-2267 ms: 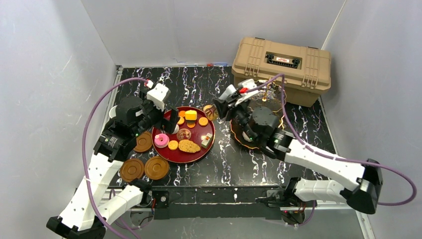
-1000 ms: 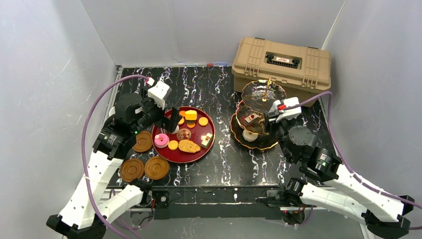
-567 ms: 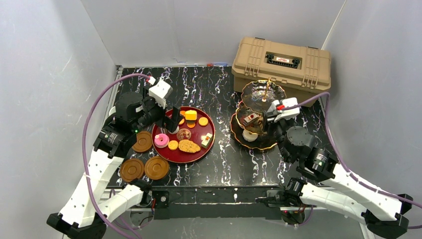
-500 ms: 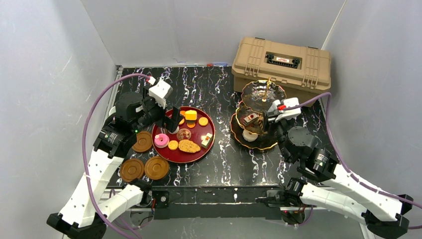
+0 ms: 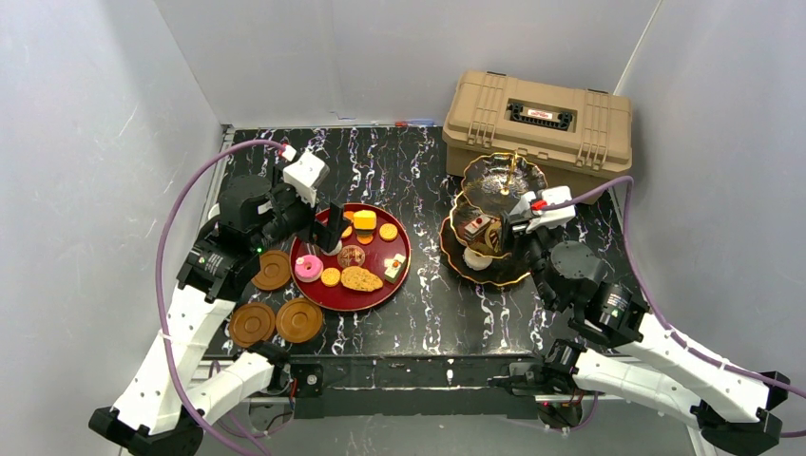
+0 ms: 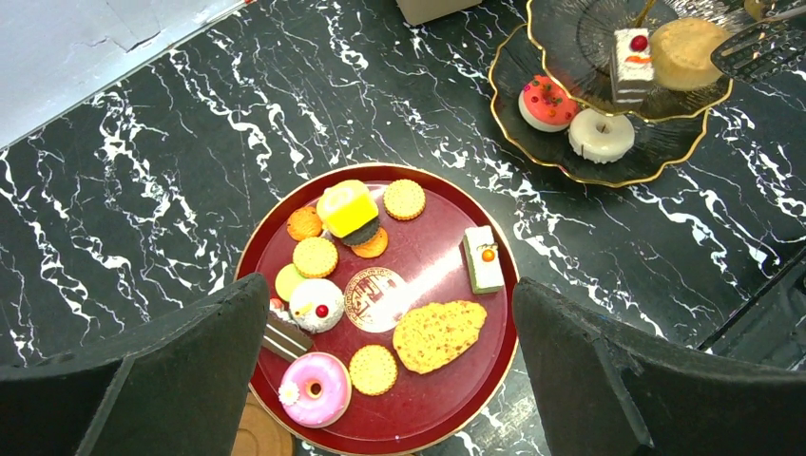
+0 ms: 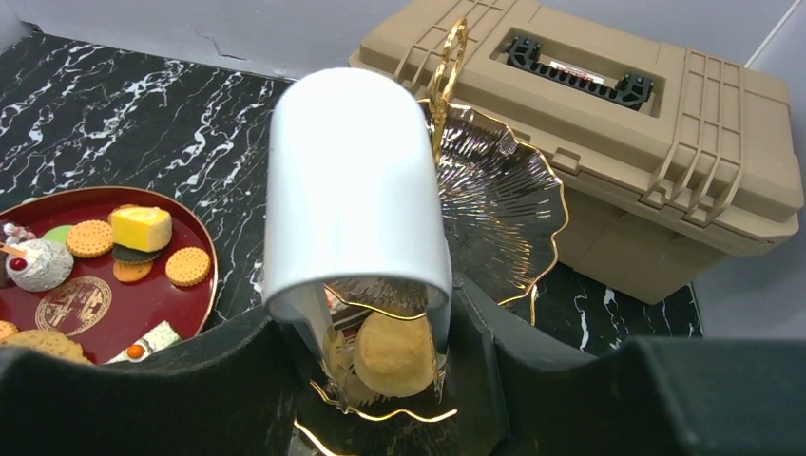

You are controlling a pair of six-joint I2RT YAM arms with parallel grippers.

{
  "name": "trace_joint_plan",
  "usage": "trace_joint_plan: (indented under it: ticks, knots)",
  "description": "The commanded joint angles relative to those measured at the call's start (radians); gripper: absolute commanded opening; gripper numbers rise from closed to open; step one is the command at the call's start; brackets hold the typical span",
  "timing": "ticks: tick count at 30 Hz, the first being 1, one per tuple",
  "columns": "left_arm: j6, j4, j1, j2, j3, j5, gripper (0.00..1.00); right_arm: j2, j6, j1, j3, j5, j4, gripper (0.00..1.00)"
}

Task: Serve the afternoon tea
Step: Place the desert on the desert table, then adjust the desert table at the center of the board.

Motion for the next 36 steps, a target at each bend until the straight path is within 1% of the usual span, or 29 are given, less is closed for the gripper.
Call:
trace_joint_plan:
  ticks: [1, 3, 8, 10, 11, 14, 15, 18, 22, 24, 28, 33, 36]
  knots:
    - [-0.007, -0.019, 0.003, -0.007, 0.038, 0.013, 0.98, -0.021, 0.009, -0.003, 0.054, 0.011, 0.041, 0.57]
    - [-0.007, -0.019, 0.002, -0.007, 0.04, 0.014, 0.98, -0.024, 0.007, -0.003, 0.059, 0.015, 0.041, 0.54]
    - [-0.006, -0.019, 0.003, -0.003, 0.046, 0.018, 0.98, -0.037, 0.003, -0.003, 0.083, -0.009, 0.044, 0.31]
    - [-0.006, -0.019, 0.003, 0.0, 0.049, 0.023, 0.98, -0.048, 0.004, -0.003, 0.097, -0.033, 0.042, 0.24]
    - [-0.008, -0.018, 0.003, 0.002, 0.049, 0.026, 0.98, -0.053, 0.005, -0.003, 0.105, -0.048, 0.039, 0.22]
    - [-0.006, -0.003, 0.003, 0.015, 0.058, 0.042, 0.98, -0.055, 0.014, -0.003, 0.137, -0.089, -0.008, 0.21]
    - [-0.006, 0.005, 0.003, 0.024, 0.064, 0.054, 0.98, -0.054, 0.042, -0.003, 0.145, -0.106, -0.023, 0.21]
    - [-0.021, 0.044, 0.003, 0.073, 0.101, 0.121, 0.96, -0.052, 0.07, -0.003, 0.159, -0.157, -0.056, 0.21]
    - [-0.095, 0.108, -0.009, 0.239, 0.219, 0.227, 0.94, -0.05, 0.095, -0.002, 0.177, -0.153, -0.109, 0.2]
    - [-0.104, 0.142, -0.047, 0.321, 0.284, 0.247, 0.96, -0.061, 0.111, -0.003, 0.18, -0.145, -0.14, 0.2]
    - [-0.106, 0.229, -0.15, 0.463, 0.389, 0.23, 0.98, -0.102, 0.159, -0.003, 0.188, -0.128, -0.231, 0.19]
    - [-0.079, 0.235, -0.263, 0.659, 0.601, 0.198, 0.98, -0.132, 0.197, -0.003, 0.227, -0.124, -0.338, 0.19]
    - [-0.049, 0.23, -0.34, 0.758, 0.716, 0.178, 0.98, -0.143, 0.222, -0.002, 0.237, -0.133, -0.368, 0.19]
